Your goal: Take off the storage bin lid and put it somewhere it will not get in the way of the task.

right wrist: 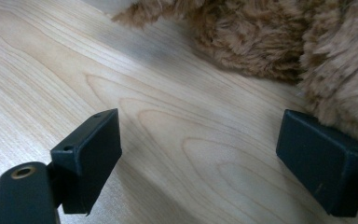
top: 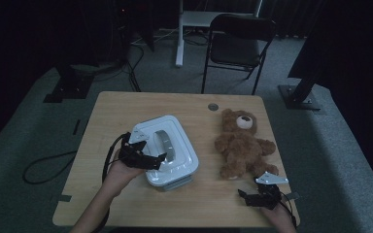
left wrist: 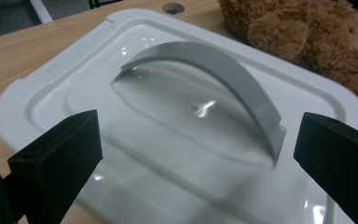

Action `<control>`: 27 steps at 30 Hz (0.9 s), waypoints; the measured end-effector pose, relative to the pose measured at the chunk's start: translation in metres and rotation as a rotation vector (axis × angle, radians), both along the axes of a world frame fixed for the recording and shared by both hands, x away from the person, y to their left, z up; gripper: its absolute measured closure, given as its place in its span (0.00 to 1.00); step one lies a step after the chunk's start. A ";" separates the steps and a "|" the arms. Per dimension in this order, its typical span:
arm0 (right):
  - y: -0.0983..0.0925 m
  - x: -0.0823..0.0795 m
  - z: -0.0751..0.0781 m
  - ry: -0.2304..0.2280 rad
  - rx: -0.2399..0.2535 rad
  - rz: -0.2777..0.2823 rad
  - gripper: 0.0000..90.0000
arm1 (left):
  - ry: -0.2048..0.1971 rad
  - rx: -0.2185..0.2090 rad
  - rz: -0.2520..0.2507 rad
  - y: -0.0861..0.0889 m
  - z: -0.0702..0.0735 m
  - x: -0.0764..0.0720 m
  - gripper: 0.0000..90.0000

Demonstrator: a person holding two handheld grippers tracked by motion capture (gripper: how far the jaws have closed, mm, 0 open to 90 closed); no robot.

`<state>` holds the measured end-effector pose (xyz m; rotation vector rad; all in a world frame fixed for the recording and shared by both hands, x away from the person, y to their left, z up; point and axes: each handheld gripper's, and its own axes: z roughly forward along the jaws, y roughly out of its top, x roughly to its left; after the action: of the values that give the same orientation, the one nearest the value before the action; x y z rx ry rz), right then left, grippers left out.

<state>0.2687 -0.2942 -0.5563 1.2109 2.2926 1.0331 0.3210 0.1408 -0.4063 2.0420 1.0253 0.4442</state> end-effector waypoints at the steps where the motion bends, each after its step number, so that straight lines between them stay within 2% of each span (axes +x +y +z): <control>1: 0.001 0.000 0.000 -0.004 -0.010 -0.001 0.15 | 0.006 -0.004 -0.007 -0.002 0.000 0.002 0.02; 3: 0.003 -0.001 0.000 -0.008 -0.027 -0.001 0.15 | 0.016 -0.010 -0.011 -0.007 0.000 0.005 0.02; 6: 0.002 -0.001 0.000 -0.008 -0.025 -0.004 0.15 | 0.026 -0.012 -0.012 -0.015 -0.001 0.010 0.02; 11: 0.003 -0.001 0.000 -0.007 -0.023 -0.005 0.15 | 0.050 -0.021 0.007 -0.026 -0.002 0.019 0.02; 15: 0.002 -0.001 0.000 -0.008 -0.024 -0.007 0.15 | 0.059 -0.009 0.026 -0.035 -0.003 0.023 0.02; 18: 0.002 -0.001 0.000 -0.008 -0.024 -0.007 0.15 | 0.056 0.001 0.069 -0.039 -0.004 0.024 0.06; 21: 0.002 -0.001 0.000 -0.008 -0.024 -0.008 0.15 | 0.068 -0.008 0.109 -0.038 -0.005 0.026 0.15; 24: 0.002 -0.001 0.000 -0.008 -0.024 -0.009 0.15 | 0.071 -0.015 0.130 -0.038 -0.005 0.026 0.18; 27: 0.002 -0.001 0.000 -0.008 -0.024 -0.009 0.15 | 0.081 -0.032 0.122 -0.036 -0.006 0.025 0.29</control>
<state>0.2681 -0.2919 -0.5566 1.2041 2.2850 1.0031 0.3461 0.1047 -0.4120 1.9892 1.2035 0.4084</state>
